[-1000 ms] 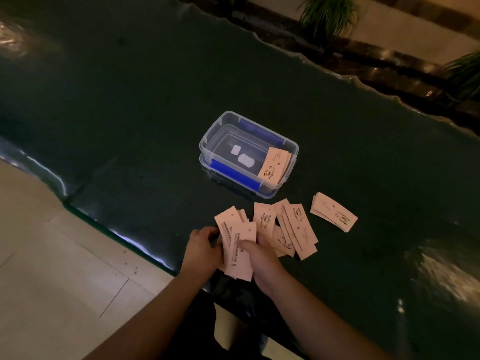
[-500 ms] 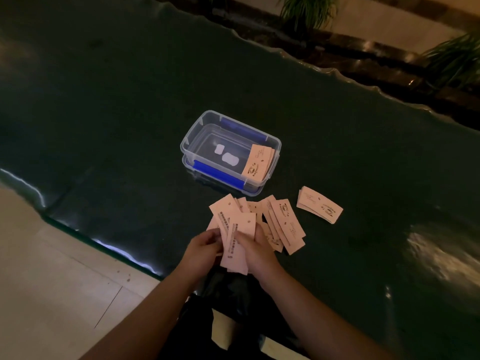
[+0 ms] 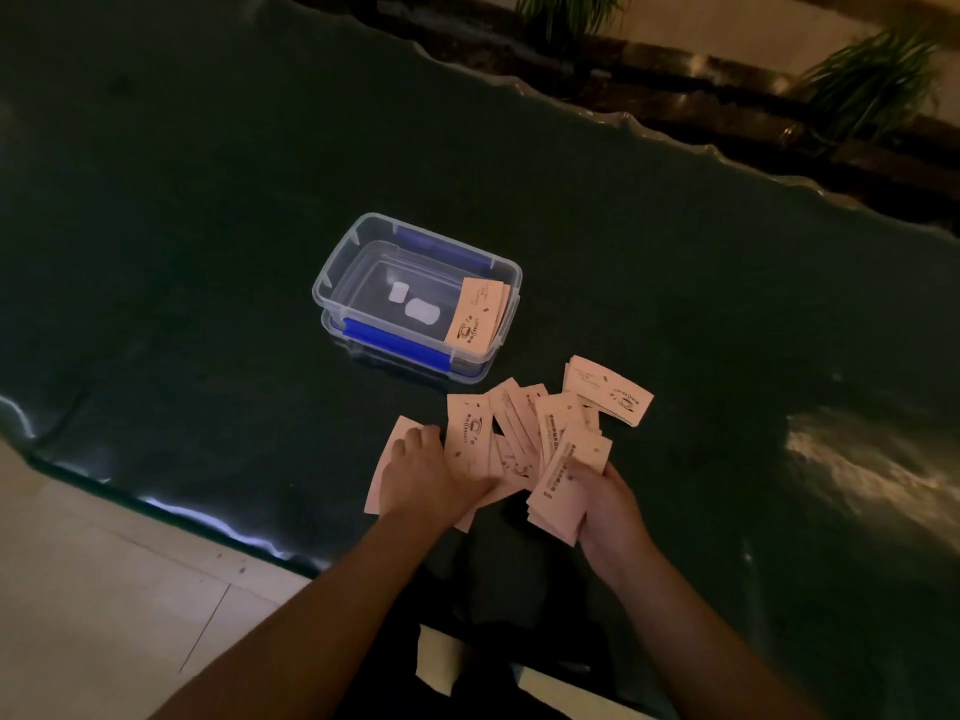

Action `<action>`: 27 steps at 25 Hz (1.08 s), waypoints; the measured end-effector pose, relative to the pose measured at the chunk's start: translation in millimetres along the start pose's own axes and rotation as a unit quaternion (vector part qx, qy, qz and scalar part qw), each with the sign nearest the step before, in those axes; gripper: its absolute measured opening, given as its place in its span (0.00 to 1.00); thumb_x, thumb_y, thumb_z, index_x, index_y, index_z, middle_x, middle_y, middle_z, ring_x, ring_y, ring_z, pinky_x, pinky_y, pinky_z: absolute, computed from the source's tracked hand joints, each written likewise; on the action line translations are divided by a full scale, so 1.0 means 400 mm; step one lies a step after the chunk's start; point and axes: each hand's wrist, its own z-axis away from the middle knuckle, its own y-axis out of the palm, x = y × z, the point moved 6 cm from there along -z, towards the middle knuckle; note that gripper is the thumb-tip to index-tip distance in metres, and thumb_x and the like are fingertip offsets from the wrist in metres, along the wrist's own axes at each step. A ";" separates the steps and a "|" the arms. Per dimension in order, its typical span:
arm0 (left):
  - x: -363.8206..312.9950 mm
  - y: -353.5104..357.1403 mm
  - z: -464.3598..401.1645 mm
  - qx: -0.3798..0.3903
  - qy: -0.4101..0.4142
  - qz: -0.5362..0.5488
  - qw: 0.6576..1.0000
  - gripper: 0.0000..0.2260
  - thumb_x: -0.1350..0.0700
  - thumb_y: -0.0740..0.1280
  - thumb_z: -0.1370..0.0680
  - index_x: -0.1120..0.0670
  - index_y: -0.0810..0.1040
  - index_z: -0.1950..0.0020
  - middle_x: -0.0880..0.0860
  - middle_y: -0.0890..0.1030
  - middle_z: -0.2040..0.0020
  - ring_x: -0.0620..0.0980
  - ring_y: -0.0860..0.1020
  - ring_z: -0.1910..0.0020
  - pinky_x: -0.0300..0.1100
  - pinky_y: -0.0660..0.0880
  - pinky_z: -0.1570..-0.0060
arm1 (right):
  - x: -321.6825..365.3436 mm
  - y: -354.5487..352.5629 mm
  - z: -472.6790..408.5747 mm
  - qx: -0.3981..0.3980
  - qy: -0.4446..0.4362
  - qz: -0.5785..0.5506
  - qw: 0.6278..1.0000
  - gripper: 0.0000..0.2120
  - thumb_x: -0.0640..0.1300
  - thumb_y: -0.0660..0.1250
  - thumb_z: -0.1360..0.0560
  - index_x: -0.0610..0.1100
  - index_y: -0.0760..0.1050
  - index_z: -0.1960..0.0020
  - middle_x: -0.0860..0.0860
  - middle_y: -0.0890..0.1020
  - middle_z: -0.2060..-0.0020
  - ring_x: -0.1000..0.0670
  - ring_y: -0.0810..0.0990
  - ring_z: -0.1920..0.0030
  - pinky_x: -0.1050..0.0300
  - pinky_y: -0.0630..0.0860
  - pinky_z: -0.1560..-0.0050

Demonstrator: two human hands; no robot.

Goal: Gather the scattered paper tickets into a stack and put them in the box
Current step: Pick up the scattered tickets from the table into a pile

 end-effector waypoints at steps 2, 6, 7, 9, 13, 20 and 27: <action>-0.024 0.017 -0.021 0.011 -0.002 -0.034 0.999 0.47 0.27 0.74 0.36 0.49 0.65 0.25 0.52 0.73 0.28 0.54 0.73 0.31 0.55 0.74 0.34 | -0.010 0.005 0.003 0.006 -0.004 0.009 1.000 0.19 0.40 0.67 0.16 0.51 0.76 0.26 0.46 0.84 0.34 0.41 0.83 0.36 0.32 0.79 0.33; 0.007 -0.011 -0.062 -0.001 -0.006 -0.004 1.000 0.37 0.35 0.76 0.31 0.51 0.67 0.29 0.53 0.76 0.35 0.52 0.77 0.38 0.52 0.78 0.39 | -0.025 0.005 -0.004 0.006 -0.006 0.020 1.000 0.20 0.40 0.68 0.16 0.52 0.75 0.26 0.49 0.84 0.37 0.44 0.83 0.39 0.35 0.81 0.36; 0.028 -0.026 -0.067 -0.013 -0.011 -0.006 1.000 0.38 0.36 0.75 0.30 0.52 0.67 0.28 0.54 0.75 0.34 0.53 0.76 0.36 0.53 0.77 0.38 | -0.027 0.000 -0.009 0.003 -0.003 0.020 1.000 0.22 0.40 0.68 0.16 0.52 0.74 0.24 0.48 0.84 0.36 0.44 0.83 0.38 0.34 0.80 0.34; 0.068 -0.066 -0.062 -0.060 -0.019 -0.039 0.997 0.39 0.36 0.73 0.29 0.53 0.65 0.25 0.56 0.72 0.30 0.56 0.74 0.33 0.55 0.75 0.36 | -0.031 -0.007 -0.018 -0.004 0.004 0.020 1.000 0.23 0.41 0.69 0.16 0.53 0.73 0.23 0.47 0.83 0.33 0.43 0.83 0.37 0.34 0.80 0.34; 0.044 -0.108 -0.016 -0.132 0.087 -0.105 0.982 0.32 0.37 0.70 0.25 0.50 0.69 0.26 0.54 0.73 0.30 0.55 0.72 0.31 0.55 0.73 0.33 | -0.041 0.003 -0.021 0.000 0.013 0.034 0.999 0.21 0.41 0.69 0.17 0.53 0.75 0.26 0.48 0.85 0.37 0.46 0.84 0.42 0.39 0.83 0.42; -0.022 0.031 0.068 0.024 0.140 -0.055 0.988 0.34 0.38 0.73 0.26 0.48 0.66 0.25 0.51 0.71 0.28 0.52 0.70 0.31 0.51 0.71 0.31 | -0.074 0.032 0.001 0.026 0.020 0.024 0.999 0.22 0.38 0.69 0.17 0.51 0.75 0.26 0.51 0.86 0.43 0.47 0.85 0.45 0.46 0.82 0.54; 0.026 0.097 0.145 0.058 0.007 0.083 0.995 0.27 0.44 0.75 0.29 0.51 0.70 0.35 0.51 0.75 0.38 0.48 0.70 0.44 0.48 0.76 0.41 | -0.150 0.010 0.029 0.022 0.033 0.005 0.999 0.20 0.35 0.67 0.17 0.47 0.76 0.27 0.46 0.86 0.40 0.44 0.85 0.43 0.44 0.82 0.50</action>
